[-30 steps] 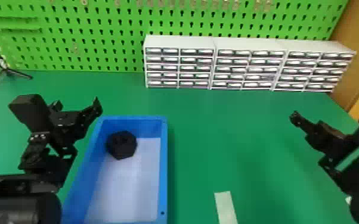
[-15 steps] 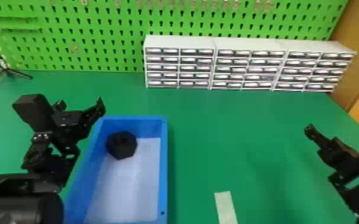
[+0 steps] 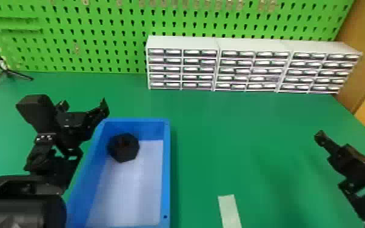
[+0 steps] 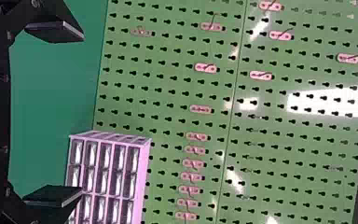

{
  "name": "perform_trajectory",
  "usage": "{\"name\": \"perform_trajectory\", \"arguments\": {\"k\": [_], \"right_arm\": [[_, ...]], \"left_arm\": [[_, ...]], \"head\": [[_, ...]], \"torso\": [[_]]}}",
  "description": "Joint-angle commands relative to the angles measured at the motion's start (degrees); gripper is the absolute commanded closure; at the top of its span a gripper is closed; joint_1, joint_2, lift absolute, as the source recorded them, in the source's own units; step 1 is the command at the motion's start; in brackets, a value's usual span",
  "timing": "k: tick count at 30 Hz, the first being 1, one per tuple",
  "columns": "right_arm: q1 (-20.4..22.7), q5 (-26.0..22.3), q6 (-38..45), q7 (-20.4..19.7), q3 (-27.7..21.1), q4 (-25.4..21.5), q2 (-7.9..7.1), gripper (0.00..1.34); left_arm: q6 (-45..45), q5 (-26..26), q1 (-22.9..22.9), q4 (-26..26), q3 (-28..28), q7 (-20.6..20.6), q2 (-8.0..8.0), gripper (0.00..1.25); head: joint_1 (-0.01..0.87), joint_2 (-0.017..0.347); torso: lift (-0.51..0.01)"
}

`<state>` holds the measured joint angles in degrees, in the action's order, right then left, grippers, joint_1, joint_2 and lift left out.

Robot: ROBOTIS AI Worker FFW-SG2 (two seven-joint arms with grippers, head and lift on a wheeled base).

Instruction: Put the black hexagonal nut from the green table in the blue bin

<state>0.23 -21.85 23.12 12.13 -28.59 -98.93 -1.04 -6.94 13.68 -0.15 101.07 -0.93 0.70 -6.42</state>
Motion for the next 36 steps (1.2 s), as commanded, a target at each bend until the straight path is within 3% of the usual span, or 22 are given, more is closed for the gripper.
{"name": "perform_trajectory", "arguments": {"k": [1, 22, 30, 36], "right_arm": [[-0.23, -0.03, 0.0, 0.0, 0.03, -0.03, -0.28, 0.28], [-1.55, -1.09, 1.23, 0.0, 3.1, -0.03, -1.77, 0.28], [-1.55, 0.06, 1.05, 0.0, 3.89, -0.03, -1.34, 0.28], [-1.55, -0.03, 0.88, 0.0, 4.42, -0.03, -1.86, 0.28]], "left_arm": [[0.0, 0.47, -0.29, 0.0, -0.13, 0.09, 0.0, 0.13], [0.0, -0.5, -0.29, 0.26, -1.53, 0.26, 0.0, 0.13], [0.0, -0.32, -0.2, 0.09, -2.59, 0.26, 0.35, 0.13], [0.0, -0.23, -0.12, 0.0, -2.85, 0.26, 0.79, 0.13]], "head": [[0.692, 0.008], [0.692, 0.008], [0.692, 0.008], [0.692, 0.008]], "torso": [[-0.097], [-0.097], [-0.097], [-0.097]]}}
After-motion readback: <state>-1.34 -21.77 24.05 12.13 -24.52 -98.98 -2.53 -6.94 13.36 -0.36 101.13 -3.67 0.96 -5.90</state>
